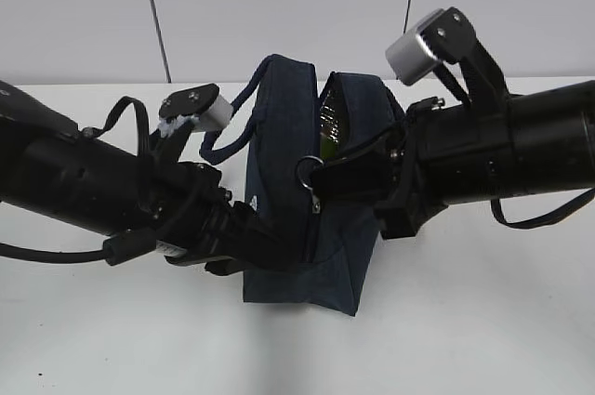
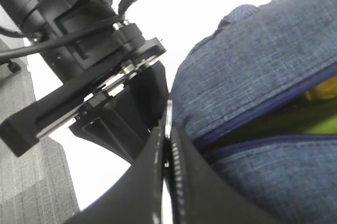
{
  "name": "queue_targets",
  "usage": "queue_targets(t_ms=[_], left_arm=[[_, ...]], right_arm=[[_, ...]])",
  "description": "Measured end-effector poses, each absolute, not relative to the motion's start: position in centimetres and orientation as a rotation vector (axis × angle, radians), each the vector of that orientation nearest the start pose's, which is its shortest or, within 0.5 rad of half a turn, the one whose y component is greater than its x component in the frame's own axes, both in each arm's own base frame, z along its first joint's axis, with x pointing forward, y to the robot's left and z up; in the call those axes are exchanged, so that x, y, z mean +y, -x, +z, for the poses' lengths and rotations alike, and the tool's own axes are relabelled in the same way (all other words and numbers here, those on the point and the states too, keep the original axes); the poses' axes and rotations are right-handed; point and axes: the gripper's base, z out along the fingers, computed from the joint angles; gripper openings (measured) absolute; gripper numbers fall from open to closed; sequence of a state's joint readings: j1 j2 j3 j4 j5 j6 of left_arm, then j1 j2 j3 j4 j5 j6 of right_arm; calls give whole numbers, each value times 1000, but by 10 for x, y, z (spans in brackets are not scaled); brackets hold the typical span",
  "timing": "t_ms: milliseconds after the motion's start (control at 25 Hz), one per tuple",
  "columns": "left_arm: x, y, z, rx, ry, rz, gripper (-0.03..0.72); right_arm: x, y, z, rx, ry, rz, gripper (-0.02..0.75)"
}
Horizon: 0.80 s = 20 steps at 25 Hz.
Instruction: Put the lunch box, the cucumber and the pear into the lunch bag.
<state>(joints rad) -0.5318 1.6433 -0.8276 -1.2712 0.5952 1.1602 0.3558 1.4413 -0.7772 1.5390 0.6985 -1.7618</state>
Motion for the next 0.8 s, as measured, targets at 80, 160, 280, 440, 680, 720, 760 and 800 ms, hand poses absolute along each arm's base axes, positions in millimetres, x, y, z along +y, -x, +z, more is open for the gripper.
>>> queue_targets(t_ms=[80, 160, 280, 440, 680, 720, 760, 800], left_arm=[[-198, -240, 190, 2395, -837, -944, 199], [-198, -240, 190, 2395, -838, -943, 174], [-197, -240, 190, 2395, -845, -937, 126], [-197, -240, 189, 2394, -856, -929, 46], [-197, -240, 189, 2394, -862, -922, -8], [-197, -240, 189, 2393, -867, -919, -9], [-197, -240, 189, 2393, -871, -916, -8], [-196, -240, 189, 2393, -874, -914, -8]], right_arm=[[153, -244, 250, 1886, 981, 821, 6], [152, -245, 250, 1892, 969, 812, 6], [152, -246, 250, 1897, 953, 802, 6], [152, -246, 250, 1897, 950, 802, 6], [151, -247, 251, 1900, 924, 808, 6], [151, -248, 251, 1901, 921, 806, 6], [151, -248, 252, 1900, 919, 801, 6], [151, -249, 252, 1899, 918, 798, 6]])
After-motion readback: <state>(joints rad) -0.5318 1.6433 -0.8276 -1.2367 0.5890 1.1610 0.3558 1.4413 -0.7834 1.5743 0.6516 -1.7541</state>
